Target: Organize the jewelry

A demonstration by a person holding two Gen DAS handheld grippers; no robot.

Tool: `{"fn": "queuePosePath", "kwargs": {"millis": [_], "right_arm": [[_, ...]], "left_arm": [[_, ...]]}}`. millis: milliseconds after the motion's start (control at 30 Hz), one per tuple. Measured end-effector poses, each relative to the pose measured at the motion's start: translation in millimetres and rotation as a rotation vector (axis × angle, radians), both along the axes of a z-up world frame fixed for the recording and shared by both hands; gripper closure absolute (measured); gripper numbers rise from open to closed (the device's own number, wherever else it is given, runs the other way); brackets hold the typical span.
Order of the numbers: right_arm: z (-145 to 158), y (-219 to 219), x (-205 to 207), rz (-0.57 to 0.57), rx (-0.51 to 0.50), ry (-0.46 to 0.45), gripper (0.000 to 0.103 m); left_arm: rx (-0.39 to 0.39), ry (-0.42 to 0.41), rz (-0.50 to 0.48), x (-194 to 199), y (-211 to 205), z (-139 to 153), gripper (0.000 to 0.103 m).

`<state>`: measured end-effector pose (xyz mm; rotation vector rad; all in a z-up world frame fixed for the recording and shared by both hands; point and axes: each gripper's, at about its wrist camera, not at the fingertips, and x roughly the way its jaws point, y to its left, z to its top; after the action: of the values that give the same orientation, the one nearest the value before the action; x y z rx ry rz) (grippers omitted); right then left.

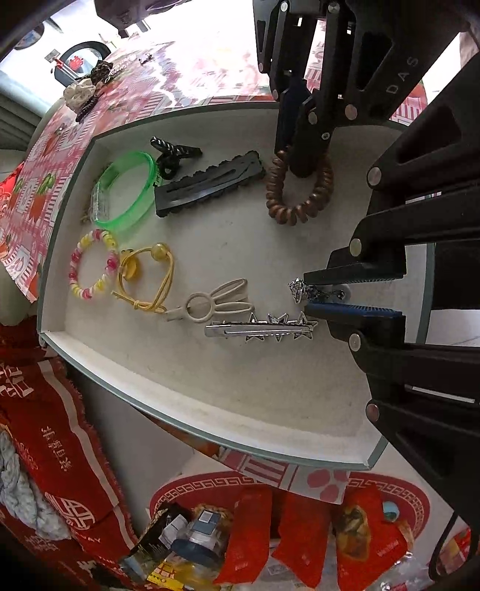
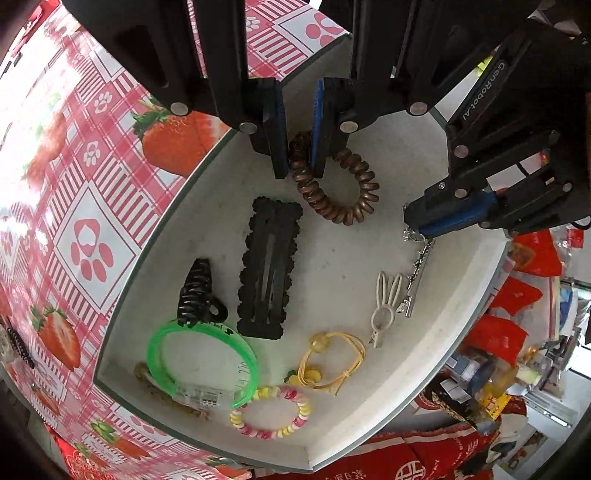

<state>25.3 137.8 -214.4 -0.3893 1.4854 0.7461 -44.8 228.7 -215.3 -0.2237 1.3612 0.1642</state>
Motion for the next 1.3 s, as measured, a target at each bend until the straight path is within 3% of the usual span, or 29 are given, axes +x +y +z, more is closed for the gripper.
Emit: {"fn": "queuePosePath", "kwargs": {"millis": [167, 567, 1067, 1133, 1167, 1200, 1300], "right_arm": [[5.1, 2.0, -0.5, -0.016, 0.031, 0.006, 0.071], [45.1, -24.1, 10.7, -0.112, 0.103, -0.033, 0.067], [63.0, -48.4, 13.6, -0.199, 0.095, -0.026, 0.067], [64.8, -50.1, 14.4, -0.207, 0.095, -0.025, 0.067], [65.3, -50.1, 14.5, -0.21, 0.094, -0.024, 0.067], [66.2, -50.9, 14.8, -0.215, 0.093, -0.023, 0.067], [69.3, -53.0, 15.3, -0.227, 0.093, -0.021, 0.067]], "left_arm": [[0.025, -0.01, 0.004, -0.4, 0.6, 7.0, 0.087], [0.041, -0.008, 0.005, 0.8, 2.8, 19.3, 0.087], [0.027, -0.039, 0.002, 7.5, 5.3, 38.2, 0.086], [0.032, -0.038, 0.009, 7.4, 6.4, 40.0, 0.038], [0.055, -0.049, 0.03, 5.8, 7.5, 43.7, 0.0], [0.088, -0.084, 0.045, 3.2, 7.2, 50.6, 0.0], [0.081, -0.081, 0.031, 3.5, 6.7, 55.6, 0.0]]}}
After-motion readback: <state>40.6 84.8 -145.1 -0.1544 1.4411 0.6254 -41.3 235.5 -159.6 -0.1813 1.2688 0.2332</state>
